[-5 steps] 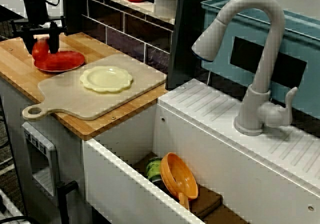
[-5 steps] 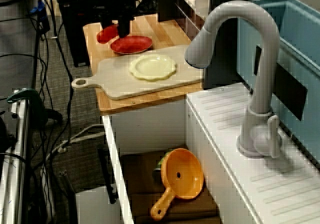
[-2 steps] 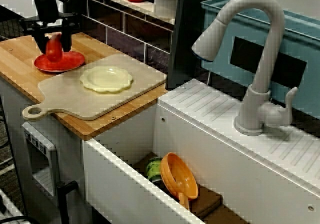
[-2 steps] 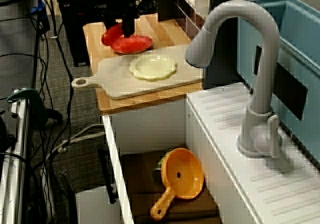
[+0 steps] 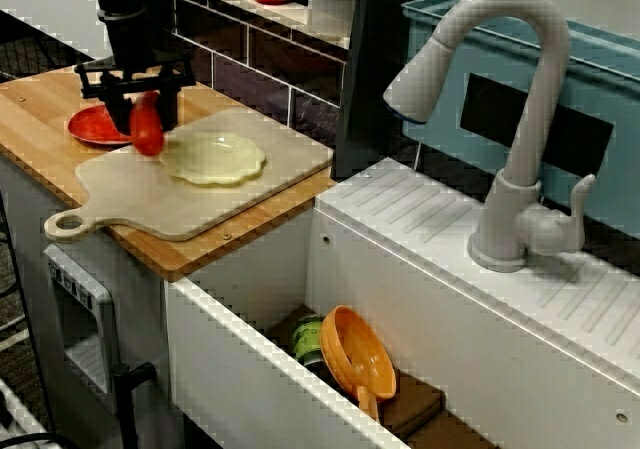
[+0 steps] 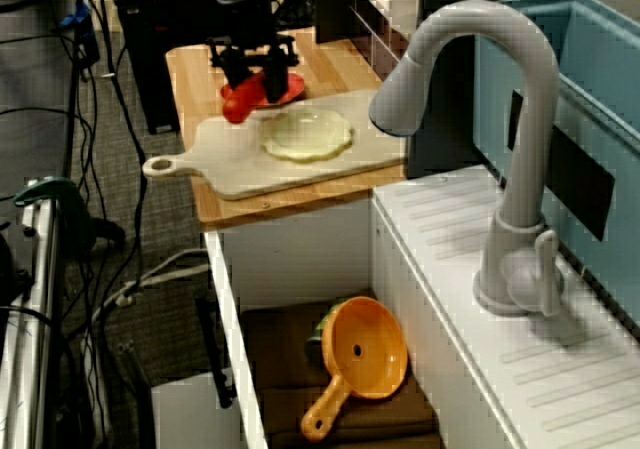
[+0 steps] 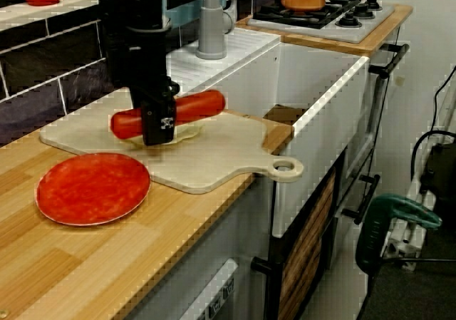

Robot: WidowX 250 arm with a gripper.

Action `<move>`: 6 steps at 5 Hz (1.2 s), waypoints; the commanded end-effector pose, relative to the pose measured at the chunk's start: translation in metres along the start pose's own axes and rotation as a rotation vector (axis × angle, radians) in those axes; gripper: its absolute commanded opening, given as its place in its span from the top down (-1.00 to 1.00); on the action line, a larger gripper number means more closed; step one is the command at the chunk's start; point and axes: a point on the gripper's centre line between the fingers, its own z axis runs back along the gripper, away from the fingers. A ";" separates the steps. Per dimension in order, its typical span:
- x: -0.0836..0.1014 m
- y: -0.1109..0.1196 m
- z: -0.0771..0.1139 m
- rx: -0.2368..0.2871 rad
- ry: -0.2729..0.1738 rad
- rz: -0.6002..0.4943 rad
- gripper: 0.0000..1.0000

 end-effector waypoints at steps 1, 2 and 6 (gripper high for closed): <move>-0.009 -0.033 0.011 -0.006 -0.053 -0.018 1.00; -0.014 -0.043 0.009 -0.004 -0.062 -0.025 1.00; 0.004 -0.076 -0.005 -0.040 -0.107 -0.005 1.00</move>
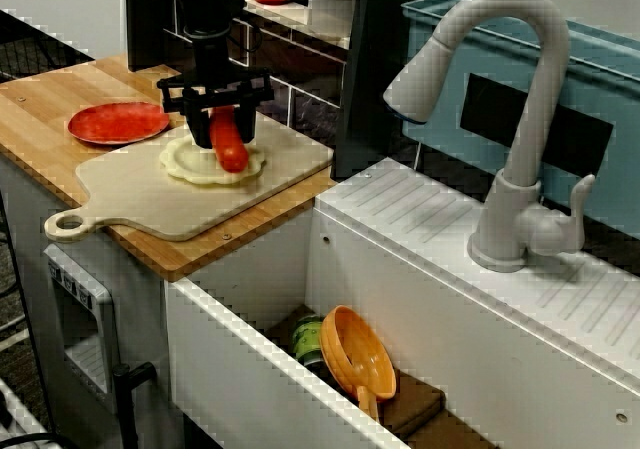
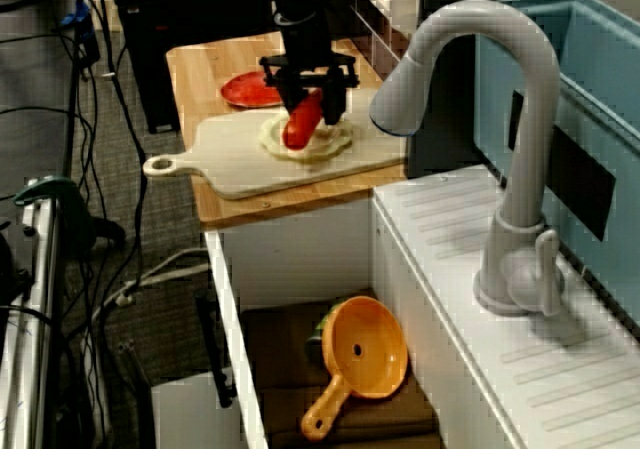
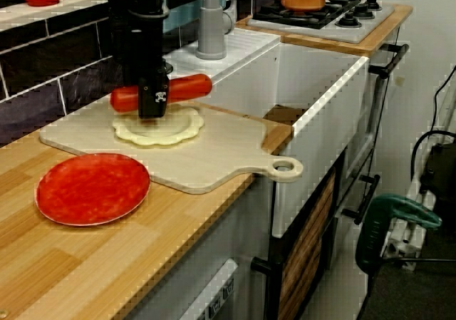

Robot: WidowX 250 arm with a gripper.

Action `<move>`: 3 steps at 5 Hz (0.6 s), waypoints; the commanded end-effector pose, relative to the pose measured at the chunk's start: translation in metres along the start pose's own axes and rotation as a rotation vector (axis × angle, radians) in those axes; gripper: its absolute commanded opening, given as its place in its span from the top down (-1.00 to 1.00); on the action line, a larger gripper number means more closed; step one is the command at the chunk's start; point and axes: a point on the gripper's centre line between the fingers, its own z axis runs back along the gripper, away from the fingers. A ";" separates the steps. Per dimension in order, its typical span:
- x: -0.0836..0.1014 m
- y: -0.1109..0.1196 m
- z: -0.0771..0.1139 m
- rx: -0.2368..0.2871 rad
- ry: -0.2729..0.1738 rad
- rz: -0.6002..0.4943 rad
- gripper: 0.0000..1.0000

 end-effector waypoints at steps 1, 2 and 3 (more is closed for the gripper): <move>0.015 -0.010 0.007 -0.032 -0.085 -0.043 1.00; 0.019 -0.005 0.010 -0.024 -0.084 -0.060 1.00; 0.022 -0.001 0.011 -0.013 -0.089 -0.065 1.00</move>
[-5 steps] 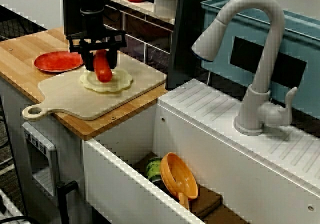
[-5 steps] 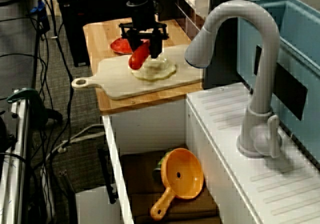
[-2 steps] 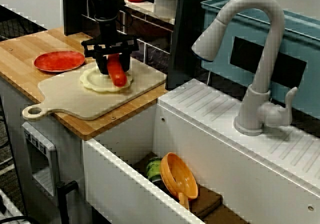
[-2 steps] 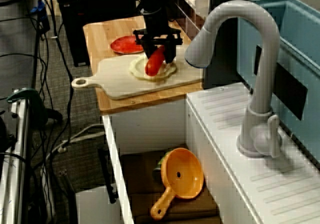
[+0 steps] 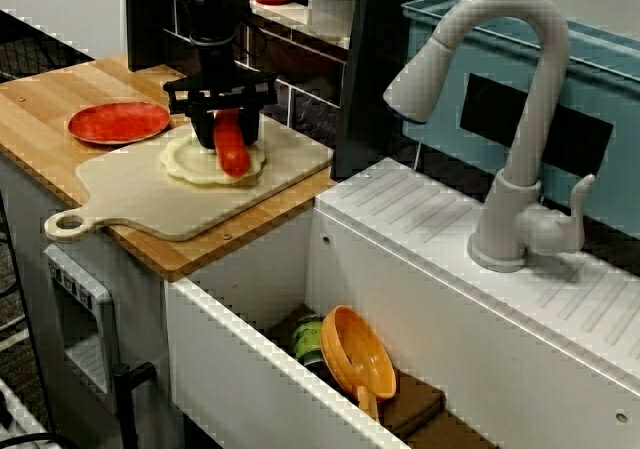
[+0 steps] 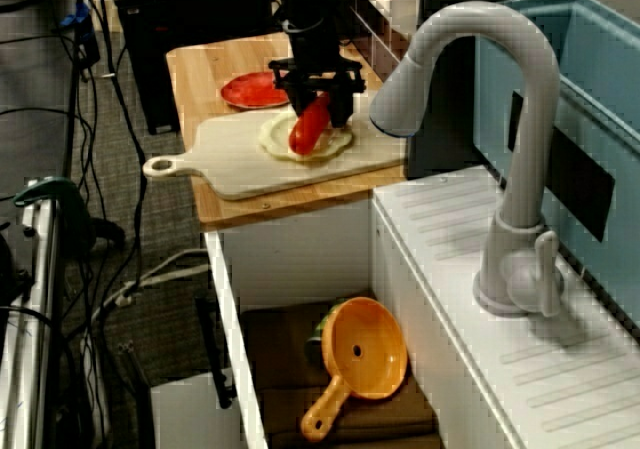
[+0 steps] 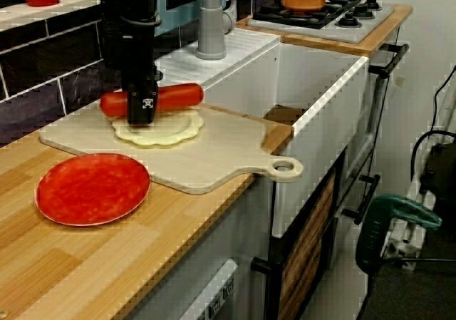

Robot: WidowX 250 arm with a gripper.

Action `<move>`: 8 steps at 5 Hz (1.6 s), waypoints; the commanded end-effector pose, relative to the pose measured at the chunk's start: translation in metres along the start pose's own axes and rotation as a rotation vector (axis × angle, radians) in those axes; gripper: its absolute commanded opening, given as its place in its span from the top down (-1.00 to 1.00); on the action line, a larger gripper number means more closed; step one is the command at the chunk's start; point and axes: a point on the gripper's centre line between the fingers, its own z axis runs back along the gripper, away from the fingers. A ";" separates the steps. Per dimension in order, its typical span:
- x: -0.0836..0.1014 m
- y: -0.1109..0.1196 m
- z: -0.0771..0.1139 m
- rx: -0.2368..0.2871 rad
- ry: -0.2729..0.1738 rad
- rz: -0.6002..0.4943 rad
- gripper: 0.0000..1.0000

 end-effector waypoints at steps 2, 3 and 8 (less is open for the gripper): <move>0.018 0.011 0.017 0.036 -0.028 -0.030 -1.00; 0.022 0.016 0.020 0.034 -0.020 -0.016 -1.00; 0.047 0.026 0.048 0.014 0.097 0.231 -1.00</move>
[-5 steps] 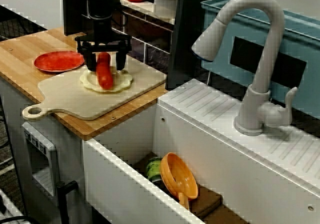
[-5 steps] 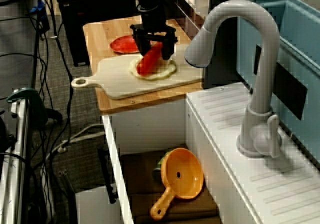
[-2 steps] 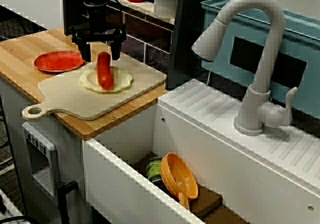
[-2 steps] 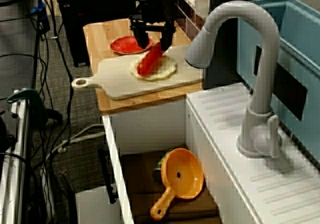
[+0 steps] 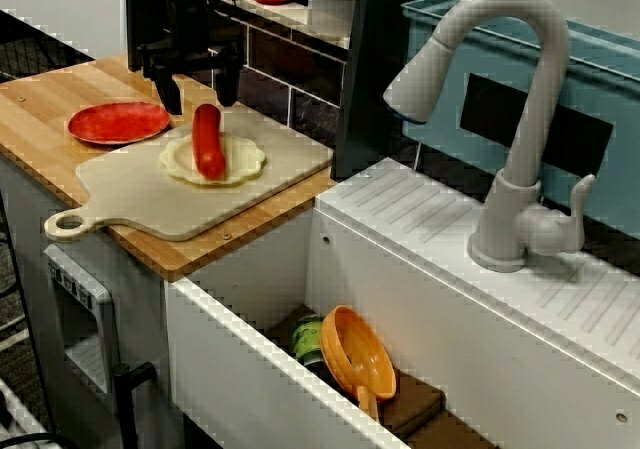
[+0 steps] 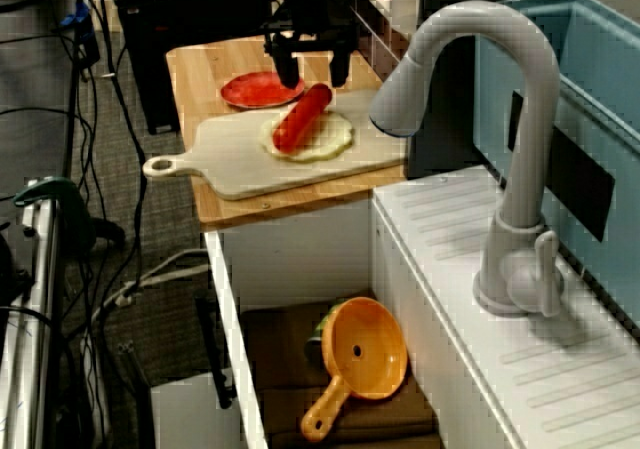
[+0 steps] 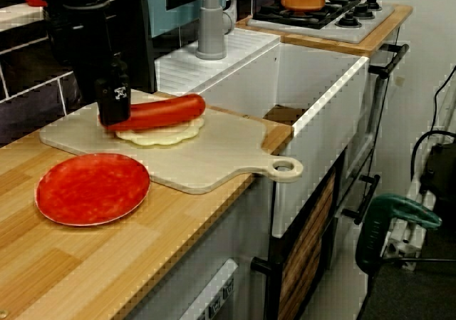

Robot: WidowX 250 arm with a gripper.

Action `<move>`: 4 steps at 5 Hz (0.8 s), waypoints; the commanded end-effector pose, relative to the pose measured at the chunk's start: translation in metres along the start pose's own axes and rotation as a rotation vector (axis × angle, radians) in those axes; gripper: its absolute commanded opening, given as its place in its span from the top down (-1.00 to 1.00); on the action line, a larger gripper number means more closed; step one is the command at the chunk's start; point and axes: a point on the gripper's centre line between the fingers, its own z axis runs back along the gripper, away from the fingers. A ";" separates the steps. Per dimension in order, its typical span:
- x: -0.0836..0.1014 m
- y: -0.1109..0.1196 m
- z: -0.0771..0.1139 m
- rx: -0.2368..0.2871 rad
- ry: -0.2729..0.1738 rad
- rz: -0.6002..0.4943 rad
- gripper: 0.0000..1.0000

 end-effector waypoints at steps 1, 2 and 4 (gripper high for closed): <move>0.004 0.007 0.033 -0.059 -0.023 -0.072 -1.00; 0.005 0.013 0.039 -0.071 0.005 -0.130 -1.00; -0.014 0.022 0.041 -0.037 0.036 -0.416 -1.00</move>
